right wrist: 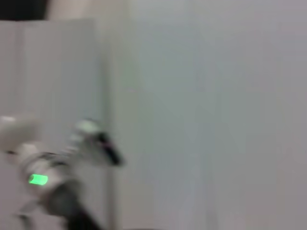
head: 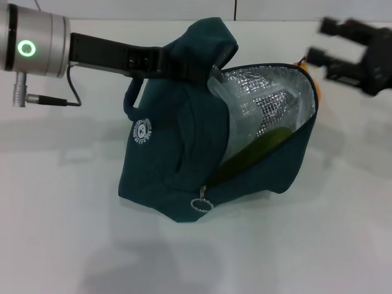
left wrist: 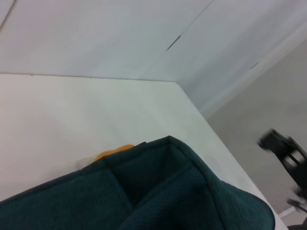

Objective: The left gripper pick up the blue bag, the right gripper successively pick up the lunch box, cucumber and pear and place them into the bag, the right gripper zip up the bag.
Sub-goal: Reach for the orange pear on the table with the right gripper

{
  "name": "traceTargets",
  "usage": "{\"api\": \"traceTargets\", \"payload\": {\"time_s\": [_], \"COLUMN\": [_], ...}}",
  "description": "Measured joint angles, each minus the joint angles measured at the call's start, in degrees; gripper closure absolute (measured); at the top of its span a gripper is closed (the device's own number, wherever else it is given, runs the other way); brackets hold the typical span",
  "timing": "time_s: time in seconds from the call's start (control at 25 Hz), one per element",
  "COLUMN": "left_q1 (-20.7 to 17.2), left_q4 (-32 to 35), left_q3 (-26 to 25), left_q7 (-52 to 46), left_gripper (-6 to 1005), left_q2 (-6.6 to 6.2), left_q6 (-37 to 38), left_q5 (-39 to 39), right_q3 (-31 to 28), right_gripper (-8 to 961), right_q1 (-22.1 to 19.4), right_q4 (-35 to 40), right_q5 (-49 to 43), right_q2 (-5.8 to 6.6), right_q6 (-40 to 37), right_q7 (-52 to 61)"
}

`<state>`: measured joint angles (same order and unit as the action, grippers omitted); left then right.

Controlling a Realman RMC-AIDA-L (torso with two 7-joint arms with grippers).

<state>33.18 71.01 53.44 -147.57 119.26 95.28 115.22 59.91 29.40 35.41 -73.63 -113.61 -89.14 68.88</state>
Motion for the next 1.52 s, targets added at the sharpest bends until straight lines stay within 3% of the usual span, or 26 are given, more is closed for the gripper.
{"api": "traceTargets", "payload": {"time_s": [0.2, 0.44, 0.68, 1.0, 1.28, 1.52], "left_q1": [-0.1, -0.1, 0.0, 0.0, 0.0, 0.4], "left_q4": [0.0, 0.0, 0.0, 0.0, 0.0, -0.1], "left_q3": [0.0, 0.0, 0.0, 0.0, 0.0, 0.1], "left_q7": [0.0, 0.0, 0.0, 0.0, 0.0, 0.0], "left_gripper": [943, 943, 943, 943, 943, 943], "left_q2": [-0.04, -0.16, -0.18, -0.06, 0.00, 0.00], "left_q6": [0.1, 0.1, 0.1, 0.1, 0.1, 0.0], "left_q5": [-0.7, -0.7, -0.7, -0.7, -0.7, -0.7], "right_q3": [-2.9, -3.1, -2.8, -2.7, -2.5, -2.4], "right_gripper": [251, 254, 258, 257, 257, 256], "right_q1": [-2.2, -3.7, -2.3, 2.8, 8.1, 10.2], "right_q4": [-0.4, -0.5, -0.6, -2.2, -7.5, -10.8], "right_q5": [-0.1, -0.3, -4.0, -9.4, -9.8, -9.6], "right_q2": [2.37, 2.84, 1.40, -1.16, -1.68, -2.15], "right_q6": [6.3, 11.7, 18.2, 27.1, 30.7, 32.6], "right_q7": [0.4, -1.7, -2.4, -2.6, -5.9, -8.5]}}
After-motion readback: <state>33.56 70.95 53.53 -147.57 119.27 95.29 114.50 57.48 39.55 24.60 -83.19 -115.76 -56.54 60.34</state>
